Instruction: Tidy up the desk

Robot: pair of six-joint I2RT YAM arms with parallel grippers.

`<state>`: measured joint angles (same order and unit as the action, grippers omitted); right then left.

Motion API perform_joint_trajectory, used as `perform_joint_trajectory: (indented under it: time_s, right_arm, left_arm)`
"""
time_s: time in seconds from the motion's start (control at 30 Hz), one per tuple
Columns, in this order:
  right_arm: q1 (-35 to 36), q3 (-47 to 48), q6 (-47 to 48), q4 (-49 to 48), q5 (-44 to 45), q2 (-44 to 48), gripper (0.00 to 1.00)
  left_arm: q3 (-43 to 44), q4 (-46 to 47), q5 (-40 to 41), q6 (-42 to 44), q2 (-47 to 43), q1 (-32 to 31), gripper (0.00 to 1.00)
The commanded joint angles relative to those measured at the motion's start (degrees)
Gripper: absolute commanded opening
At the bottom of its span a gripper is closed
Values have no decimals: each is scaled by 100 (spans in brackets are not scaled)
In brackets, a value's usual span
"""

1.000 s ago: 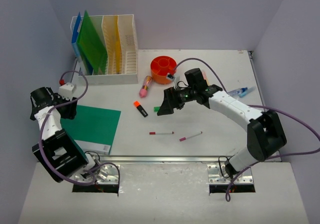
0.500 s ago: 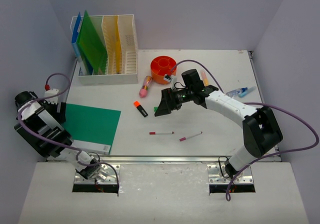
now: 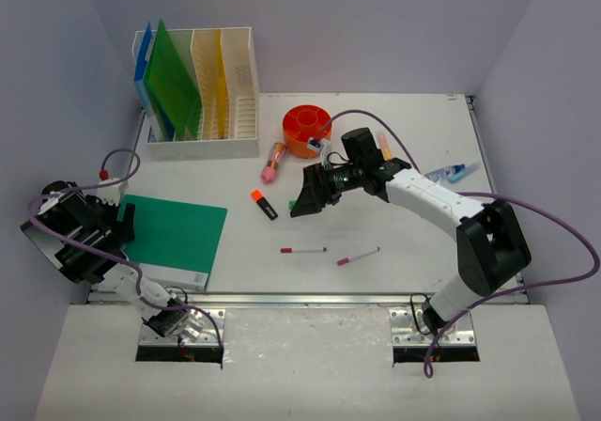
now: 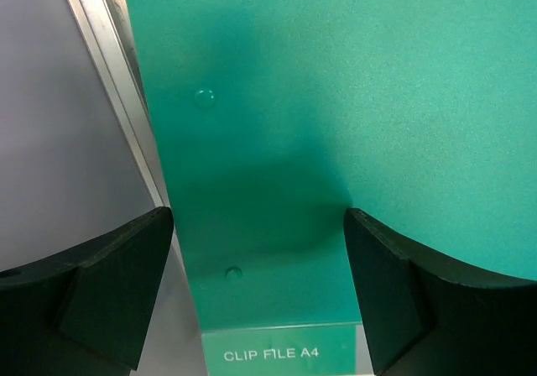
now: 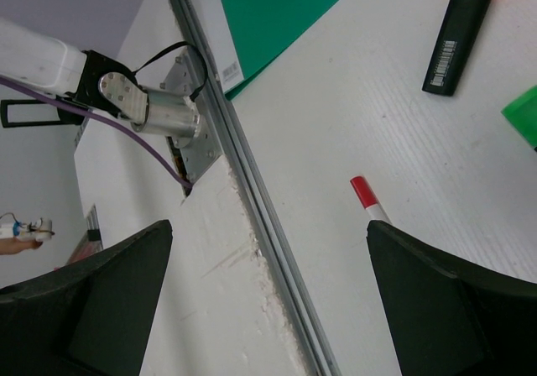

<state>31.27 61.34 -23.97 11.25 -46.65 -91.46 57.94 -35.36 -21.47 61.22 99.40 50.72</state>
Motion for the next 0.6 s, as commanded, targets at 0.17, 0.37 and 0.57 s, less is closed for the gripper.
perform_joint_trajectory:
  time_s: [0.17, 0.37, 0.57]
  right_arm:
    - [29, 186, 156, 17, -19, 84, 99]
    - [29, -77, 27, -108, -177, 200, 99]
    - [29, -630, -470, -697, -661, 313, 96]
  left_arm:
    - [-383, 229, -9, -1, 125, 70, 78]
    - [-328, -177, -423, -312, -276, 63, 59]
    - [-235, -690, -849, -672, -583, 61, 12]
